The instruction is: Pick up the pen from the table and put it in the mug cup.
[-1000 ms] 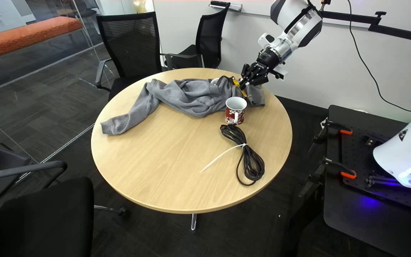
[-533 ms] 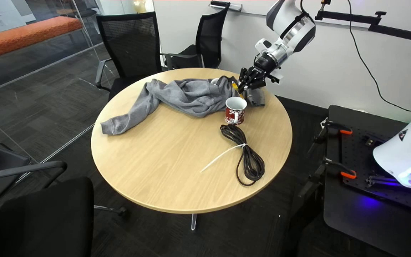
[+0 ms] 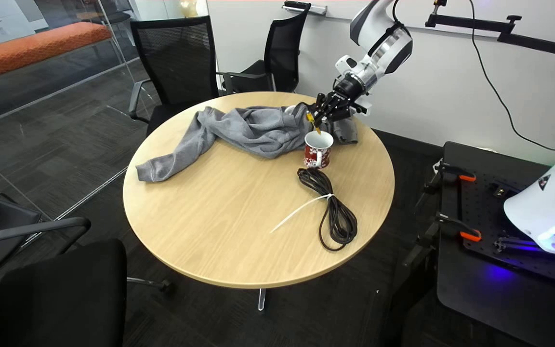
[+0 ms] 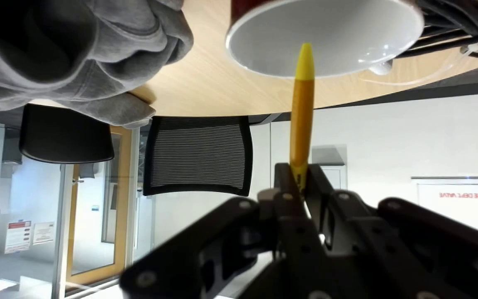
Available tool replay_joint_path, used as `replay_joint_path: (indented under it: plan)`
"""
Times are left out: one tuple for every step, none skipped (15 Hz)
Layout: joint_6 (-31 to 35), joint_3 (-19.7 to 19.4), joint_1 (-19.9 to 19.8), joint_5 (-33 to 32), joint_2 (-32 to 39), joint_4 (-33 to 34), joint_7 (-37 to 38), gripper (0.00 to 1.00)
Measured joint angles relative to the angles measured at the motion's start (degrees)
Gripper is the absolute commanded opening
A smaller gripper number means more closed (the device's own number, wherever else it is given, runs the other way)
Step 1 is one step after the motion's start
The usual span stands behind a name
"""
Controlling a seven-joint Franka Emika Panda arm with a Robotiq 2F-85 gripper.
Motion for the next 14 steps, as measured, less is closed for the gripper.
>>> replay_joint_path:
  plan:
    - [-0.5, 0.0, -0.1, -0.2, 0.8, 0.6, 0.0, 0.03]
    - [-0.8, 0.0, -0.2, -0.4, 1.5, 1.1, 0.0, 0.03]
    - [-1.1, 0.0, -0.2, -0.7, 2.2, 1.5, 0.0, 0.38]
    - [-1.2, 0.0, -0.3, -1.0, 2.8, 1.7, 0.0, 0.39]
    - [-1.2, 0.0, -0.4, -1.2, 3.3, 1.8, 0.0, 0.44]
    - [-1.2, 0.0, -0.4, -1.4, 3.7, 1.8, 0.0, 0.52]
    - [-1.2, 0.0, -0.5, -1.6, 3.9, 1.8, 0.0, 0.59]
    - [-1.2, 0.0, -0.6, -1.8, 4.0, 1.8, 0.0, 0.67]
    - [-1.2, -0.1, -0.6, -2.0, 3.9, 1.8, 0.0, 0.74]
    - [-1.2, -0.1, -0.6, -2.3, 3.8, 1.8, 0.0, 0.81]
    - [-1.2, -0.1, -0.6, -2.4, 3.6, 1.8, 0.0, 0.89]
    - [-1.2, -0.2, -0.6, -2.5, 3.2, 1.8, 0.0, 0.96]
    - [-1.2, -0.2, -0.6, -2.7, 2.6, 1.8, 0.0, 1.00]
    - [-1.2, -0.2, -0.6, -2.8, 1.9, 1.8, 0.0, 1.00]
